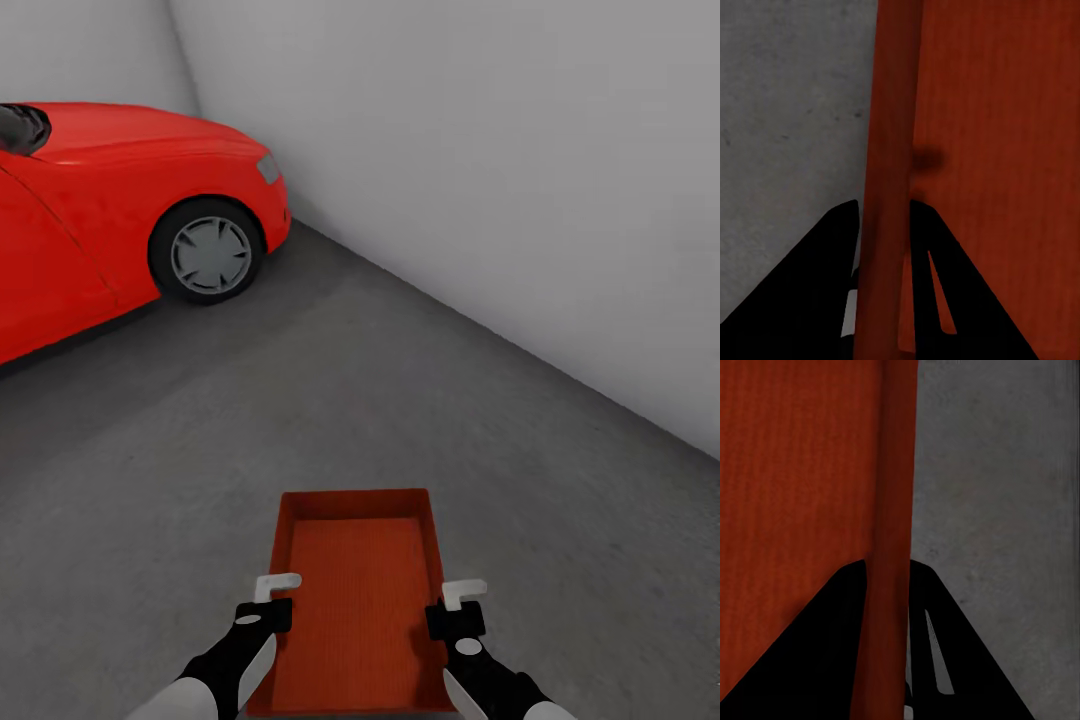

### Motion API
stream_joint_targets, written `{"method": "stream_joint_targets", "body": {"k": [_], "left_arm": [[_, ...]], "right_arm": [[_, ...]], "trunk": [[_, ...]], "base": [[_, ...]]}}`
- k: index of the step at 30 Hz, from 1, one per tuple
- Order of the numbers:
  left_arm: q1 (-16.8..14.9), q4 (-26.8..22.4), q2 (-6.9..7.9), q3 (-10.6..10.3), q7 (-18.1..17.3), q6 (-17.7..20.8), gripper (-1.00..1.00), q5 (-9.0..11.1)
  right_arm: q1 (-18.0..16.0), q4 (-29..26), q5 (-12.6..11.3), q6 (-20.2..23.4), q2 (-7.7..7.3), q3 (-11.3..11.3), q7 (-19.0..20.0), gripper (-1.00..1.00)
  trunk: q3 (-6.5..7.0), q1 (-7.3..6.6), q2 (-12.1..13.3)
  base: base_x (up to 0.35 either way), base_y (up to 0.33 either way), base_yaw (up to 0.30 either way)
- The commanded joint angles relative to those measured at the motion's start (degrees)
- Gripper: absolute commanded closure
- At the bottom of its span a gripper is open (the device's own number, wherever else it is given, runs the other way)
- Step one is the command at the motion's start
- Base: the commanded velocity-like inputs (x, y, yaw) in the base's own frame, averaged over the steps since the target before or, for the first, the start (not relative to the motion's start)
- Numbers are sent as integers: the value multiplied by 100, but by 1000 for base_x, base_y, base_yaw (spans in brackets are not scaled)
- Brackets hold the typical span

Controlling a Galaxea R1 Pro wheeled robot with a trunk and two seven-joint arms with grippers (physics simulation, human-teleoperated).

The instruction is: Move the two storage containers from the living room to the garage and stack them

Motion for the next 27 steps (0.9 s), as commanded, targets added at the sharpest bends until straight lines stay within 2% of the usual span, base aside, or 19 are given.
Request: {"method": "stream_joint_targets", "body": {"k": [1, 27], "left_arm": [[1, -9, 8, 187, 77, 44, 100, 11], [2, -6, 8, 187, 76, 45, 100, 11]], "right_arm": [[-8, -10, 55, -47, -57, -92, -462, 100], [-8, -10, 55, -47, -57, -92, -463, 100]], "trunk": [[-7, 6, -8], [-7, 6, -8]], "base": [[321, 0, -299], [321, 0, -299]]}}
